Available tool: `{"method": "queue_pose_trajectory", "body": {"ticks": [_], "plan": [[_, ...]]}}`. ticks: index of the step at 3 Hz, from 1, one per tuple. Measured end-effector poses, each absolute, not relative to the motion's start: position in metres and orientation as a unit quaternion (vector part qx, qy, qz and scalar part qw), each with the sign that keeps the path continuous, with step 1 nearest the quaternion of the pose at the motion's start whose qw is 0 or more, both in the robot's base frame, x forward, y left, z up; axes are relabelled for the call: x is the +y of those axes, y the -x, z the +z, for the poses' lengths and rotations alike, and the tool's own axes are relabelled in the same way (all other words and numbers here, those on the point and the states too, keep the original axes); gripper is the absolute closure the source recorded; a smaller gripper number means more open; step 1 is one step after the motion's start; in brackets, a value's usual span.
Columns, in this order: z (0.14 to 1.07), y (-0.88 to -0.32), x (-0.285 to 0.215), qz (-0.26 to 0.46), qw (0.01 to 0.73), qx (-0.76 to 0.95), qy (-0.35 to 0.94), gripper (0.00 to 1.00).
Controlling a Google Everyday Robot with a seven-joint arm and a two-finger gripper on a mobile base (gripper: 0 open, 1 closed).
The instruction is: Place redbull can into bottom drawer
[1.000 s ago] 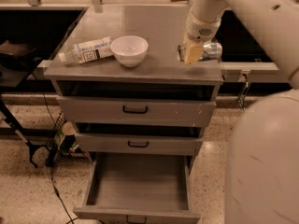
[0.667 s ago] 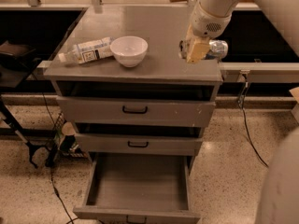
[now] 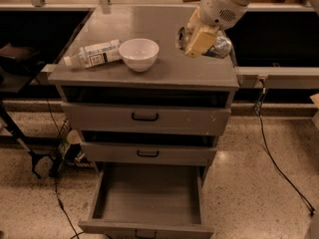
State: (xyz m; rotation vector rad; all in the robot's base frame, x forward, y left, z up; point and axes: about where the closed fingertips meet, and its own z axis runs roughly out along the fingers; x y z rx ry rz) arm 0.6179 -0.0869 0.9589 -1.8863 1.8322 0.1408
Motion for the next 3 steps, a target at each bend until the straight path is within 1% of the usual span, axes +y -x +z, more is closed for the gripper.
{"method": "queue_pose_trajectory", "body": {"ticks": [1, 2, 3], "plan": [[0.963, -0.632, -0.062, 0.099, 0.281, 0.674, 0.676, 1.00], [0.946, -0.662, -0.037, 0.156, 0.294, 0.688, 0.644, 1.00], [0.944, -0.661, -0.036, 0.158, 0.294, 0.686, 0.646, 1.00]]}}
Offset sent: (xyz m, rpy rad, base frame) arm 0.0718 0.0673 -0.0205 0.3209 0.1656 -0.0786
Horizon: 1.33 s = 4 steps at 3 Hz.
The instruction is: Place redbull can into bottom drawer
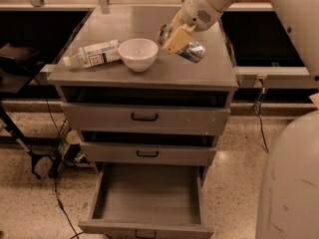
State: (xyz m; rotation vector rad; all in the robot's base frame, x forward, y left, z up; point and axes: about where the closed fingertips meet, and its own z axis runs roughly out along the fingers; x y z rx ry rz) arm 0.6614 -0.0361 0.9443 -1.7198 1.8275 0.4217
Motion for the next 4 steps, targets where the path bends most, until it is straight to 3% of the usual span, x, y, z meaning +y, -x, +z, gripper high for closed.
{"method": "queue_pose_trajectory", "body": {"ticks": [4], "plan": [[0.875, -0.539, -0.052, 0.242, 0.309, 0.671, 0.629, 1.00]]}}
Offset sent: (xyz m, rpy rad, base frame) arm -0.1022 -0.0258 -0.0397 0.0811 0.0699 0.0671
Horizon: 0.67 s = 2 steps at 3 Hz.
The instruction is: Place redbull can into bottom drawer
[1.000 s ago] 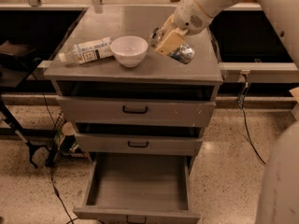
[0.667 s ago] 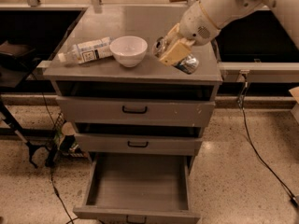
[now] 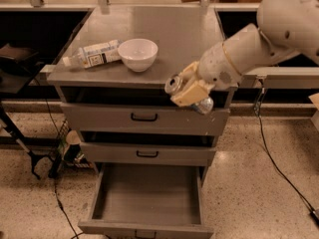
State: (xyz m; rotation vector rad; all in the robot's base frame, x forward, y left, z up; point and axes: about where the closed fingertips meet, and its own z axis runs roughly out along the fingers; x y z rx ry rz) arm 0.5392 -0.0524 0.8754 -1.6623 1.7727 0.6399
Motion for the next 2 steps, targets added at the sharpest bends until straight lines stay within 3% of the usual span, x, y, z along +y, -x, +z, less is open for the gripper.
{"method": "queue_pose_trajectory", "body": {"ticks": [2], "plan": [[0.805, -0.495, -0.037, 0.266, 0.329, 0.695, 0.582, 1.00]]}}
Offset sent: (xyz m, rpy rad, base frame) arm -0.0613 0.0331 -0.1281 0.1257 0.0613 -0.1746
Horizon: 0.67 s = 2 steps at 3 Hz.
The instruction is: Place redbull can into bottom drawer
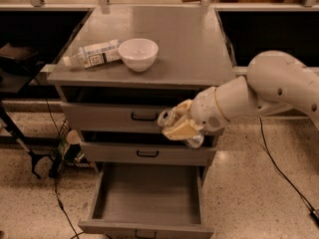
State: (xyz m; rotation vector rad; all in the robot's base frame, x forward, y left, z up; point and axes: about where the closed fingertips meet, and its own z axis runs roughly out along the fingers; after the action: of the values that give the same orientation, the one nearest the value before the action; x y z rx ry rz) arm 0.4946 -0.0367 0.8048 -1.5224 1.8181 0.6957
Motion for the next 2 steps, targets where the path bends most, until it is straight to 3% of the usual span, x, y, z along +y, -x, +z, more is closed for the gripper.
{"method": "queue_pose_trajectory", "body": {"ticks": [2], "plan": [[0.696, -0.500, 0.003, 0.295, 0.371, 0.704, 0.528, 1.00]]}}
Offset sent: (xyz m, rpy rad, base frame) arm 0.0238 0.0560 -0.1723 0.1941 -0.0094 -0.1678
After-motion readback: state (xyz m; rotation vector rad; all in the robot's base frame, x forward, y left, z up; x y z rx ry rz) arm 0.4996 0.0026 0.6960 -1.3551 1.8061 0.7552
